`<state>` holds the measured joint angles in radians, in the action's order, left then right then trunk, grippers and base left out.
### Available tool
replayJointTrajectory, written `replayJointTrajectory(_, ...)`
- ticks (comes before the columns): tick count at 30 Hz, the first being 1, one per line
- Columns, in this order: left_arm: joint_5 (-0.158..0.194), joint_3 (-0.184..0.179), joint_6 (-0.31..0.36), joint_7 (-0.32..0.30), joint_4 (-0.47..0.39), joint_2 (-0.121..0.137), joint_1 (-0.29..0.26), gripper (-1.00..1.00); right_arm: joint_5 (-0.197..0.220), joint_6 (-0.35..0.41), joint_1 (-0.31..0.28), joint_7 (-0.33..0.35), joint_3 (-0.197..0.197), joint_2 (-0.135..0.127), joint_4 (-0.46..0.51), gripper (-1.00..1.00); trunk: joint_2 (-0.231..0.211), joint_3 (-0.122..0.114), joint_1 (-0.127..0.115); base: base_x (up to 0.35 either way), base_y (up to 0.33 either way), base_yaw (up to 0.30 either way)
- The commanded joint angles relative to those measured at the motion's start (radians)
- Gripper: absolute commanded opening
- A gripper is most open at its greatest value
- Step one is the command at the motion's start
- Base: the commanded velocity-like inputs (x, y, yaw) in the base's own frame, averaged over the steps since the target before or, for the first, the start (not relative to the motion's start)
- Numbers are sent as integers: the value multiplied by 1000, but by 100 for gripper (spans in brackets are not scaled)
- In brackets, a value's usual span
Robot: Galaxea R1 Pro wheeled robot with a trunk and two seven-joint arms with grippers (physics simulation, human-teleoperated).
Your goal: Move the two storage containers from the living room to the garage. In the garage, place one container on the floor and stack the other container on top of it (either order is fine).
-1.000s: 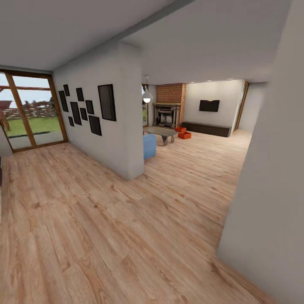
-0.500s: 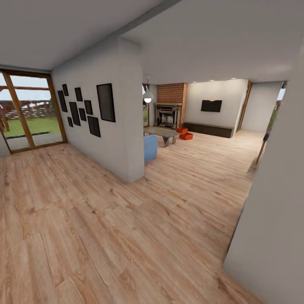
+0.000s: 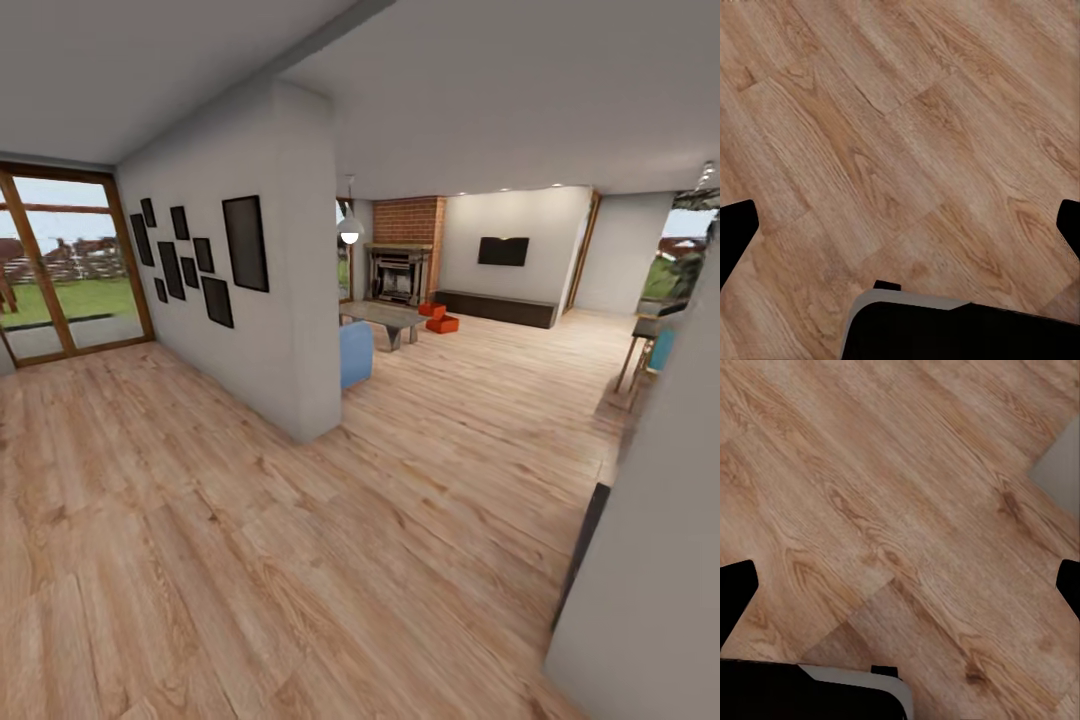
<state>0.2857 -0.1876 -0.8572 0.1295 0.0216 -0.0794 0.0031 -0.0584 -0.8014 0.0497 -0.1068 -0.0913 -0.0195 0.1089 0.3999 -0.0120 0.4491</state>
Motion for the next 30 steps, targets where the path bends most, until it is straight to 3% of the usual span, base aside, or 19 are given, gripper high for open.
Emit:
replayJointTrajectory(1, 3, -9, -3, 7, 1, 0, 0, 100, -6, 1, 1, -12, -7, 0, 2, 100, 0, 0, 1, 325, 0, 0)
replayJointTrajectory(30, 3, -9, 0, 7, 0, 0, 0, 100, -4, 2, 1, -10, -7, 0, 2, 100, 0, 0, 1, 325, 8, -13)
